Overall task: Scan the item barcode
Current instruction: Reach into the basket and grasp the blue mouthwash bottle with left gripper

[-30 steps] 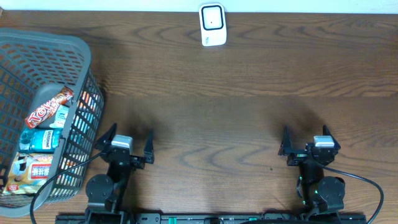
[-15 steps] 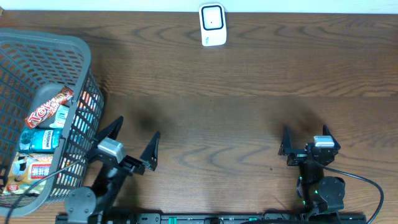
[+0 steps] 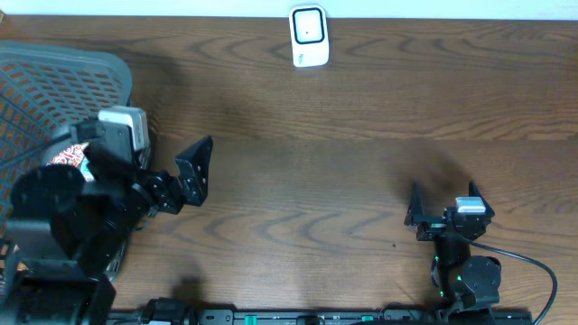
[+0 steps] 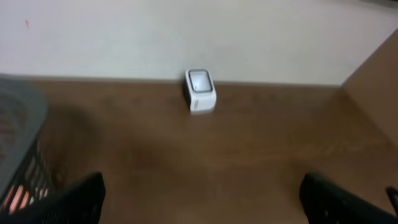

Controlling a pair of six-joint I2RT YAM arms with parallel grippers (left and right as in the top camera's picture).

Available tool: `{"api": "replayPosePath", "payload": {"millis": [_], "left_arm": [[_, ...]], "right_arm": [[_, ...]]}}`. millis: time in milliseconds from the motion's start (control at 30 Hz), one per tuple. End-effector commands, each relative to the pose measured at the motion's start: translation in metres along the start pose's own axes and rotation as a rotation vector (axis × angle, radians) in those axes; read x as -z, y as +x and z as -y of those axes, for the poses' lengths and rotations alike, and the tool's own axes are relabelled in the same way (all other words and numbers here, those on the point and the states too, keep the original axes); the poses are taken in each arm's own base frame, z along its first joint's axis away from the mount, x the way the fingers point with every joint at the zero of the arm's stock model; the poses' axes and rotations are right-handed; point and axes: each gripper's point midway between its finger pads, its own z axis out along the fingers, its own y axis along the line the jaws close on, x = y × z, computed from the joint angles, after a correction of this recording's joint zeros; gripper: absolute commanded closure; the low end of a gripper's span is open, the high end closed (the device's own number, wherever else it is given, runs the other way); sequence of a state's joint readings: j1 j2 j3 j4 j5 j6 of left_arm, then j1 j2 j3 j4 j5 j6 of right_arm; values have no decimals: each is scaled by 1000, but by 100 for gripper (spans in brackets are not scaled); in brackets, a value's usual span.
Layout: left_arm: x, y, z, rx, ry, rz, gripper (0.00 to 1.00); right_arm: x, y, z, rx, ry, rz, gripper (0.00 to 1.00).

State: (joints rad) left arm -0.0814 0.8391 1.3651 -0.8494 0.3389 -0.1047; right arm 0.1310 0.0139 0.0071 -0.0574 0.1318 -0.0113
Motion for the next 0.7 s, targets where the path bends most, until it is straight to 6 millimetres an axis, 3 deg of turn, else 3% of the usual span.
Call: {"api": "replayPosePath", "payload": {"millis": [0, 67, 133, 300, 367, 467, 567, 667], "left_arm": [[-11, 6, -1, 16, 4, -75, 0], [-14, 5, -5, 27, -16, -76, 0], [-11, -5, -31, 144, -171, -32, 1], [33, -48, -95, 313, -544, 162, 2], [53, -52, -123, 389, -692, 187, 2], [71, -38, -159, 523, -860, 147, 2], [85, 0, -215, 758, -1070, 58, 2], [71, 22, -248, 896, -1065, -36, 2]], "right_arm": [[0, 1, 0, 6, 1, -2, 1], [0, 1, 0, 6, 1, -3, 1], [0, 1, 0, 6, 1, -3, 1], [0, 1, 0, 6, 1, -2, 1], [0, 1, 0, 6, 2, -3, 1], [0, 1, 0, 6, 2, -3, 1], [0, 1, 0, 6, 1, -3, 1], [0, 1, 0, 6, 2, -3, 1]]}}
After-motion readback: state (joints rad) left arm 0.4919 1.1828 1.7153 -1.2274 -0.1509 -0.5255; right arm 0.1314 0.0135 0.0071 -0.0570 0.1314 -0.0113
